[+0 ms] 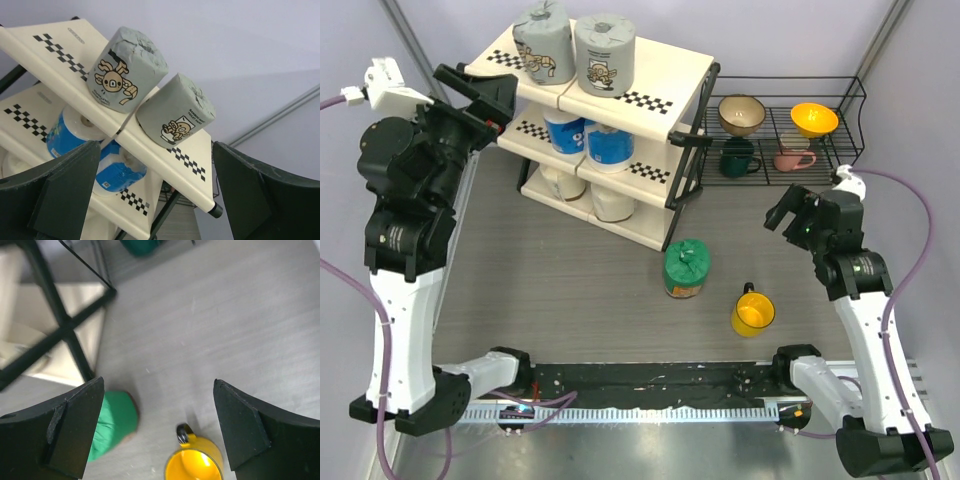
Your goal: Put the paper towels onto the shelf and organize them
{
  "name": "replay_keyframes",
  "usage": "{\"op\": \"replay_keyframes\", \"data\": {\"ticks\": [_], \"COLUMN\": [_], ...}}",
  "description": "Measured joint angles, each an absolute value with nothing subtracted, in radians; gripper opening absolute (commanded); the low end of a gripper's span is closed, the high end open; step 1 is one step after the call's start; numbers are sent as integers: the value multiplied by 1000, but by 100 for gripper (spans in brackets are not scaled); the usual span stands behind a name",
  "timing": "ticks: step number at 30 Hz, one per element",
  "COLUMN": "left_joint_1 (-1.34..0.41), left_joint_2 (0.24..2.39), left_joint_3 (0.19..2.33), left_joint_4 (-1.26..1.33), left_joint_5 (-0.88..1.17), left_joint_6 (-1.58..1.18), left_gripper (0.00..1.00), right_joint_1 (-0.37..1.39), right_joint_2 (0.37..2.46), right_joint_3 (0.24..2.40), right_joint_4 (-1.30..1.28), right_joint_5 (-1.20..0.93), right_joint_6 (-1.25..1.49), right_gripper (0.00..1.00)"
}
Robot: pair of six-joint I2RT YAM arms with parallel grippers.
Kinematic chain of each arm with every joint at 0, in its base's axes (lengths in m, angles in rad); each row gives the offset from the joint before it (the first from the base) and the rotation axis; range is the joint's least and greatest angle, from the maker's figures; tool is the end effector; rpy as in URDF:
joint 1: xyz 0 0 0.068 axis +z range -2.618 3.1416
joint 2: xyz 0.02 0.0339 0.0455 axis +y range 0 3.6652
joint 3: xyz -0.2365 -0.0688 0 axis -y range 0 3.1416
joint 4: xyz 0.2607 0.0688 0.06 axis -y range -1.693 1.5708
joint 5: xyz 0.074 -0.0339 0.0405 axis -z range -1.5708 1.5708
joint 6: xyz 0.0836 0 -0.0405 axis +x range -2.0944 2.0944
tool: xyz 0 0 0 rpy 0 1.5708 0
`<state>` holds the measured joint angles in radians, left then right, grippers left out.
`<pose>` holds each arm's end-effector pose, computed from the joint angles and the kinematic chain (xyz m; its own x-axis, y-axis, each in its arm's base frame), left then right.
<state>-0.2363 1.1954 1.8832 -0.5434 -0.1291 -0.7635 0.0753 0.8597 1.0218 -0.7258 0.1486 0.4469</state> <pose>0.2474 -0.0485 0.5680 0.0262 -0.7116 -0.7021 0.1750 0.6948 -0.6976 0.2459 0.0061 0.3103 -0.4587 0.3940 -0.7965 0.2757 0.9152 0.2940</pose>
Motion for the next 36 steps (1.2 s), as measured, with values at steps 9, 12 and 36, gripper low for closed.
{"op": "replay_keyframes", "data": {"ticks": [9, 12, 36], "left_joint_1": [-210, -200, -74], "left_joint_2": [1346, 1472, 1695], "left_joint_3": [1971, 2037, 2188], "left_joint_4": [-551, -565, -570], "left_joint_5": [-227, -255, -427], "left_joint_6": [-684, -667, -650], "left_gripper": [100, 100, 100], "right_joint_1": [75, 75, 75], "right_joint_2": [824, 796, 766], "right_joint_3": [1166, 1188, 1206], "right_joint_4": [-712, -711, -713], "right_joint_5": [136, 136, 155], "right_joint_6": [449, 440, 375], "right_gripper": [96, 96, 96]}}
